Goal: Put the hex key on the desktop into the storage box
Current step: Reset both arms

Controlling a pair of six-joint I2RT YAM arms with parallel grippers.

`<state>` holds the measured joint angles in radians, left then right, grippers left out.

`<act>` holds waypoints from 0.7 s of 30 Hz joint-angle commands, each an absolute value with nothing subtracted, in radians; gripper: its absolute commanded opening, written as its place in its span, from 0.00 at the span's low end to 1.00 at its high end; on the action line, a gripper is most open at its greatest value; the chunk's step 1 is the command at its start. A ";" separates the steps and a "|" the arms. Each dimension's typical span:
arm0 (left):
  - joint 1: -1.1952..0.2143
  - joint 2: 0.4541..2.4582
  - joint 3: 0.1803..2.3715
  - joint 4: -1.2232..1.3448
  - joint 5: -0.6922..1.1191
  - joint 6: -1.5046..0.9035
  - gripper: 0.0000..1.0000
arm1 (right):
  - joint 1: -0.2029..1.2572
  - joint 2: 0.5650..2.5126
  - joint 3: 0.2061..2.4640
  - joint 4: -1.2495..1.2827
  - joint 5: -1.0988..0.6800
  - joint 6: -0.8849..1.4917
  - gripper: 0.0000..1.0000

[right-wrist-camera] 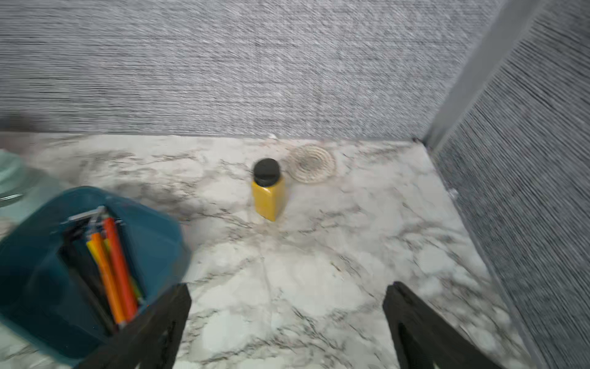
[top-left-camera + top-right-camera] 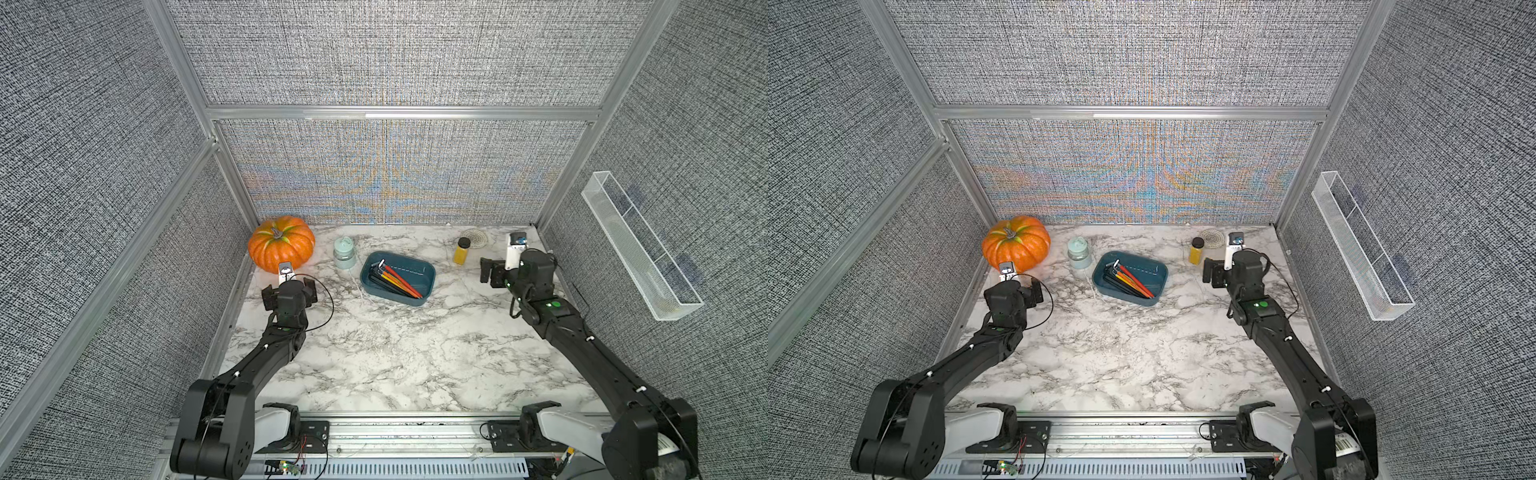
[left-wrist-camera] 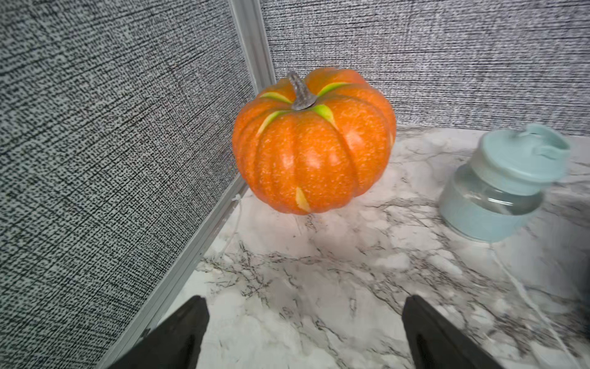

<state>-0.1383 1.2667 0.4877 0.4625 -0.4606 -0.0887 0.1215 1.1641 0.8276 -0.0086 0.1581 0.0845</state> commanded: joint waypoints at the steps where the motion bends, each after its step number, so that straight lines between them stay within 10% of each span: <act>1: -0.120 1.337 0.497 0.663 -0.439 -0.063 1.00 | 0.040 1.173 0.770 0.058 0.192 0.139 0.99; 21: -0.101 1.495 0.310 1.113 -0.381 -0.010 1.00 | -0.009 1.445 0.426 0.857 0.092 0.030 0.99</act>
